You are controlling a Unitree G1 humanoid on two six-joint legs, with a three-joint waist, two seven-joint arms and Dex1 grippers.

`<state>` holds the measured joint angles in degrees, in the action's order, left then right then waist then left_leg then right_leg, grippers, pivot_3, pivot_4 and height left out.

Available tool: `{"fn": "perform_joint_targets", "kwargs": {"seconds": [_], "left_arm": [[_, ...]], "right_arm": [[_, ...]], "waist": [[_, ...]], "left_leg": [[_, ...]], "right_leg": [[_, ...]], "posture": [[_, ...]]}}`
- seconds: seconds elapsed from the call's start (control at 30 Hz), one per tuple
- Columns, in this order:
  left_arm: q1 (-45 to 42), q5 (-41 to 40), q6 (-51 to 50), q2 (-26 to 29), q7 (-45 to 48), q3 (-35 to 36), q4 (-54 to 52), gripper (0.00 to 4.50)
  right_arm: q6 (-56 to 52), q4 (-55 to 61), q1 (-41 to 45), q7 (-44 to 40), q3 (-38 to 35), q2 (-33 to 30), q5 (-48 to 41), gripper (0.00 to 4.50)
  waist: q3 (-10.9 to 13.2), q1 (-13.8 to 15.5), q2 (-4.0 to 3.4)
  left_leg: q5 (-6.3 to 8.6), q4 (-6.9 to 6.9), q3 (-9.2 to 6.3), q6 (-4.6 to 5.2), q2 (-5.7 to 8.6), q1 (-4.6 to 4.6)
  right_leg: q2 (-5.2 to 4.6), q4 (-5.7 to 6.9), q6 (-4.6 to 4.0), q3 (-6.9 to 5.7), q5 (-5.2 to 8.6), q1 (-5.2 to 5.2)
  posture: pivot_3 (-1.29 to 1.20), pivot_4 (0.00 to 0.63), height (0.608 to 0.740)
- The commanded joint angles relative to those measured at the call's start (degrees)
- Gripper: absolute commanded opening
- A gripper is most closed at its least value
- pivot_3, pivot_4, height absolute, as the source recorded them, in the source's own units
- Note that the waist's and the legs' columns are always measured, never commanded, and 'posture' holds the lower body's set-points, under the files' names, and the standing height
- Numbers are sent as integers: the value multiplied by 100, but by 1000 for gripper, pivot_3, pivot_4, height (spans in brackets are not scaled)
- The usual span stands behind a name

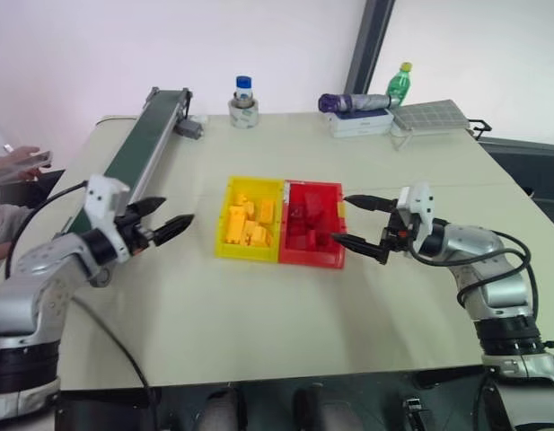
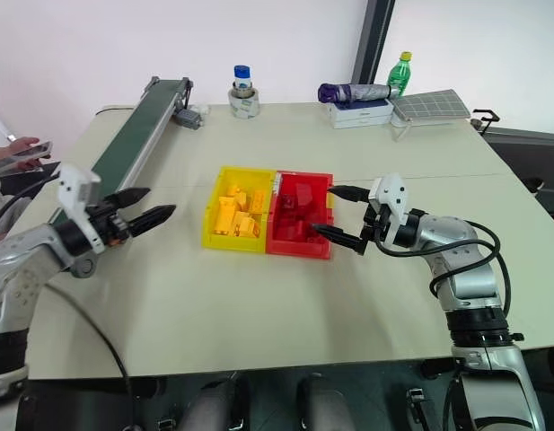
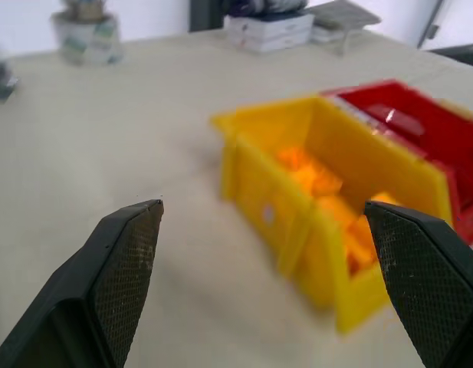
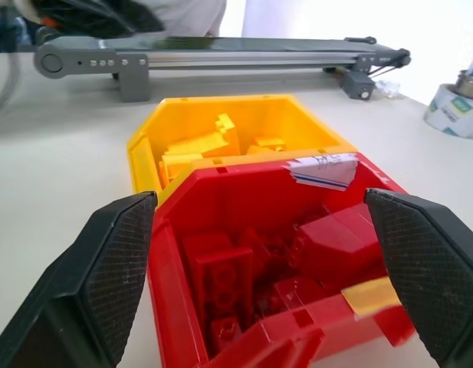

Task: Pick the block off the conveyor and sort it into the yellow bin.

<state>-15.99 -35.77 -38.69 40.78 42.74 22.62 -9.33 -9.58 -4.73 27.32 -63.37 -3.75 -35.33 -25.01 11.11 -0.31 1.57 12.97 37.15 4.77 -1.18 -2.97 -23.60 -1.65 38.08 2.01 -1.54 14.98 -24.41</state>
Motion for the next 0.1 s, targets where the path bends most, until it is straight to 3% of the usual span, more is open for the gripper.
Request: {"fn": "perform_joint_targets", "kwargs": {"seconds": [0.03,0.1], "left_arm": [[233,-236,106,284,214,480,-467,4414],[547,-133,355,416,440,533,-597,4414]], "right_arm": [[98,54,99,-39,-162,-92,-48,4500],[100,43,103,-46,-156,-90,-42,4500]], "waist": [[0,11,0],[0,-3,0]], "left_leg": [[0,1,1,0,1,0],[1,1,8,1,4,1]], "right_leg": [[-3,-2,-15,0,8,1],[-13,-7,-16,3,8,3]], "posture": [[0,150,740],[0,150,740]]}}
